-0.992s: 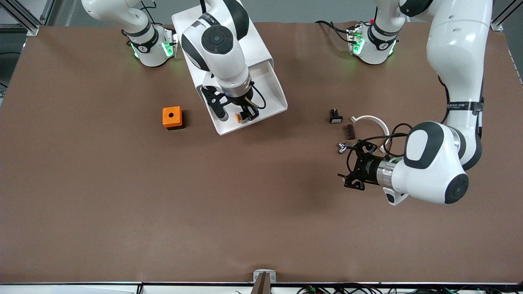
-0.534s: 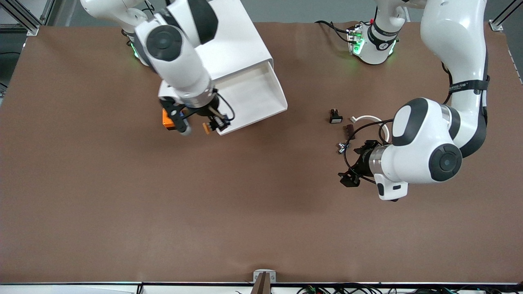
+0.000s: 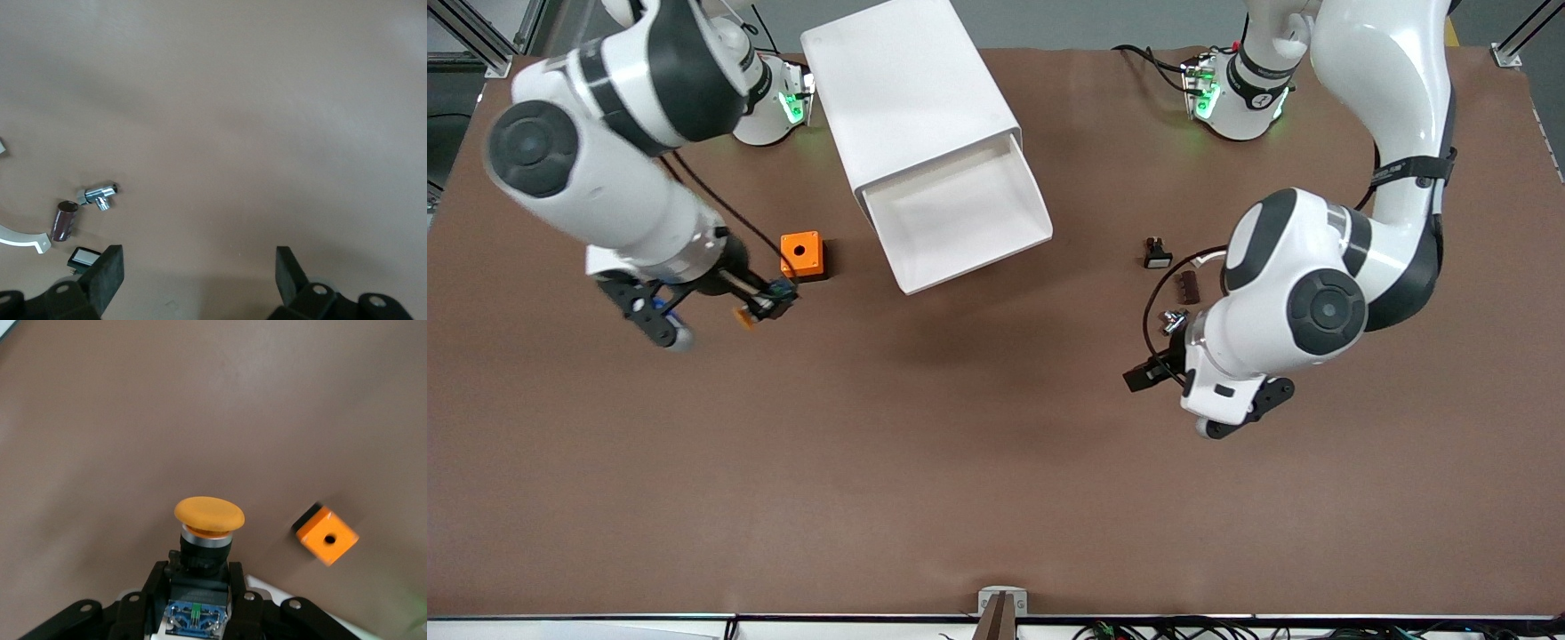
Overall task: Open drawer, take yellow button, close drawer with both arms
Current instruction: 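Lift the orange-capped button out of the drawer with the right gripper, then lower the button onto the table with the right gripper and release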
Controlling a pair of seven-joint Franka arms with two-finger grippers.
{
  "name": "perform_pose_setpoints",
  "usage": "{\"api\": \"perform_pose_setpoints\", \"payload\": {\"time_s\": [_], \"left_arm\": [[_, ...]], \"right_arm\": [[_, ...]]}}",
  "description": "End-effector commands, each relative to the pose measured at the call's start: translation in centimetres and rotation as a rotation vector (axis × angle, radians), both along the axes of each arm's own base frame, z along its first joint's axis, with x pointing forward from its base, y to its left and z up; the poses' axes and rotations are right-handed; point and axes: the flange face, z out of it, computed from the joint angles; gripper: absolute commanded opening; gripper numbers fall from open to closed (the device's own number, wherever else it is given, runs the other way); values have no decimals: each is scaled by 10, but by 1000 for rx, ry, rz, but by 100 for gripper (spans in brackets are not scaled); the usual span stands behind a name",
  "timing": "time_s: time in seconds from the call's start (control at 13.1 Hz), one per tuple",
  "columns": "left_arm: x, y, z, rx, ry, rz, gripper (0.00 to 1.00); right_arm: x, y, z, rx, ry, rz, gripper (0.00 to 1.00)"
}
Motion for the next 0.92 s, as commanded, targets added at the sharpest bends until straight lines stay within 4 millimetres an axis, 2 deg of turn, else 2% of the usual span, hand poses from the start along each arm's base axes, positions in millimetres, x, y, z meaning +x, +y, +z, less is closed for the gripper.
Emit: {"api": "perform_pose_setpoints", "payload": {"time_s": [0.0,0.08,0.23,0.38,0.53,0.76,0.84], "left_arm": [[-14,-20,7,19,-30,-68,100],[-14,-24,6,20,-40,-77,100],[-33,-58,2,40,-48,-136,100],[-34,-65,3,100,-106,-181,100],[-28,-69,2,78,-153,-174,100],[-25,-75,-5,62,-174,-175,100],[-25,-76,-4,60,-177,-176,100]], "right_arm": [[14,-63,0,24,-4,99,1],[19,-93,-5,28,-1,140,1],[24,-152,-13,42,17,221,1],[34,-203,-38,53,28,295,1],[44,-242,-63,58,6,369,1],[58,-281,-104,60,-22,427,1],[63,-287,-118,59,-28,440,1]]}}
